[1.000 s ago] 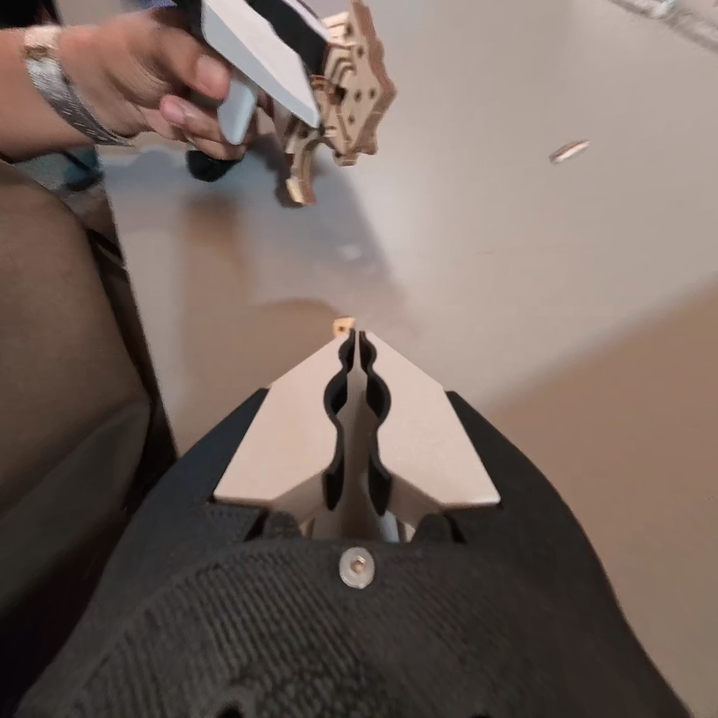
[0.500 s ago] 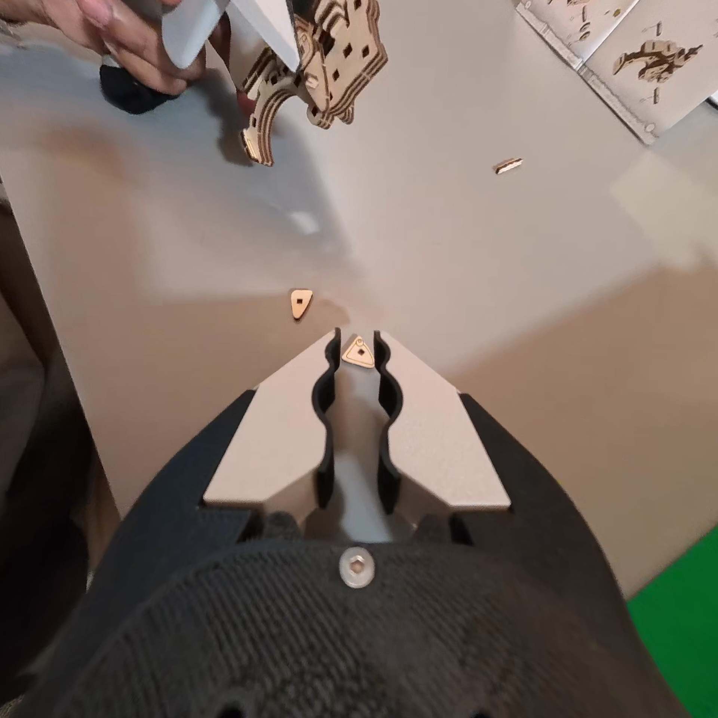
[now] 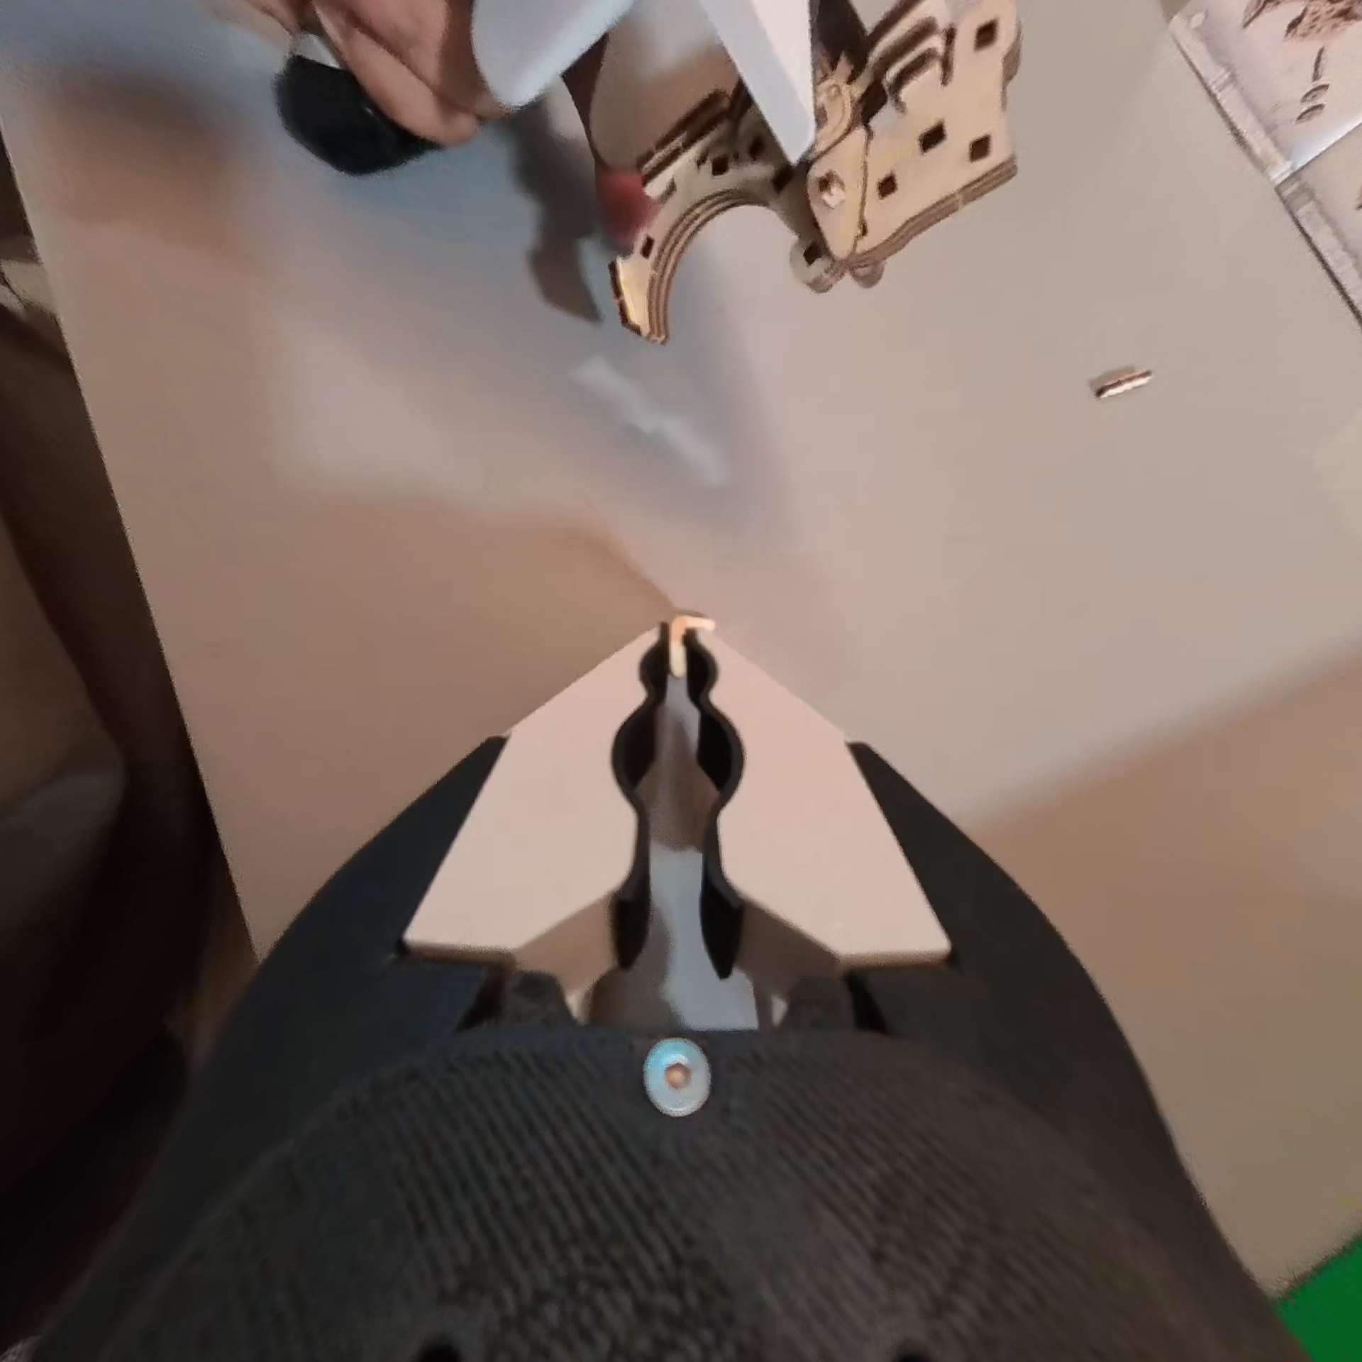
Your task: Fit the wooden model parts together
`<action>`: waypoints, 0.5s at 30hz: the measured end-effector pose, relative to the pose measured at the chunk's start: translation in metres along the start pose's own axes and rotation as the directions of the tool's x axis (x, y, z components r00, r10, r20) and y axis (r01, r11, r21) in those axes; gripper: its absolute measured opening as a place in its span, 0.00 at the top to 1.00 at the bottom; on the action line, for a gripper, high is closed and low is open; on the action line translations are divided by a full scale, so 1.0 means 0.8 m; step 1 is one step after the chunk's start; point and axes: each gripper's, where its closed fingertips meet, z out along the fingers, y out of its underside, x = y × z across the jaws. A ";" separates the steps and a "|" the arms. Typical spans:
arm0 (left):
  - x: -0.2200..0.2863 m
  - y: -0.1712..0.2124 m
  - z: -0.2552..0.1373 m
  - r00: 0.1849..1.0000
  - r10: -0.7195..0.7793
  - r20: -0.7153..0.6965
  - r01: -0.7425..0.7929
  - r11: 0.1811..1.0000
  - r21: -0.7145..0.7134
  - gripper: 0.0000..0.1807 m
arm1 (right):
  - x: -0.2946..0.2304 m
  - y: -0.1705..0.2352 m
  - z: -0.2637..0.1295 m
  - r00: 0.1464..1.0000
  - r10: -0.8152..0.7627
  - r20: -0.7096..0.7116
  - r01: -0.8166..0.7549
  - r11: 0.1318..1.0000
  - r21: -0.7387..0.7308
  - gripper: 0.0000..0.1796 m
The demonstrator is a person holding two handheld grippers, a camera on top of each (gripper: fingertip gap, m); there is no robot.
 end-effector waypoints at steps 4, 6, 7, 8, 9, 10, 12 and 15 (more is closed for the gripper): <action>-0.001 -0.001 0.000 1.000 -0.012 -0.004 0.012 1.000 0.004 0.90 | 0.003 -0.002 -0.004 1.000 -0.016 -0.010 0.016 1.000 0.001 1.00; -0.001 -0.002 -0.001 1.000 -0.017 -0.008 0.018 1.000 0.009 0.90 | 0.019 -0.005 -0.015 0.998 -0.009 -0.066 0.011 1.000 0.022 1.00; -0.001 -0.002 -0.001 1.000 -0.020 -0.009 0.020 1.000 0.010 0.90 | 0.027 -0.005 -0.023 0.996 0.000 -0.089 0.003 0.999 0.034 1.00; -0.001 -0.002 -0.001 1.000 -0.023 -0.010 0.023 1.000 0.011 0.90 | 0.032 -0.006 -0.030 0.995 0.017 -0.098 -0.012 0.999 0.051 1.00; -0.001 -0.002 -0.001 1.000 -0.025 -0.012 0.025 1.000 0.011 0.90 | 0.034 -0.007 -0.035 0.995 0.039 -0.089 -0.033 0.997 0.073 1.00; -0.001 -0.002 -0.001 1.000 -0.028 -0.013 0.028 1.000 0.011 0.90 | 0.032 -0.009 -0.037 0.996 0.064 -0.068 -0.057 0.994 0.095 1.00; -0.002 -0.002 -0.001 0.999 -0.032 -0.014 0.032 0.999 0.010 0.90 | 0.024 -0.016 -0.030 0.995 0.093 -0.033 -0.088 0.988 0.125 0.94; -0.002 -0.002 -0.001 0.999 -0.032 -0.013 0.033 0.999 0.011 0.90 | 0.011 -0.010 -0.007 0.996 0.080 -0.025 -0.079 0.996 0.051 0.89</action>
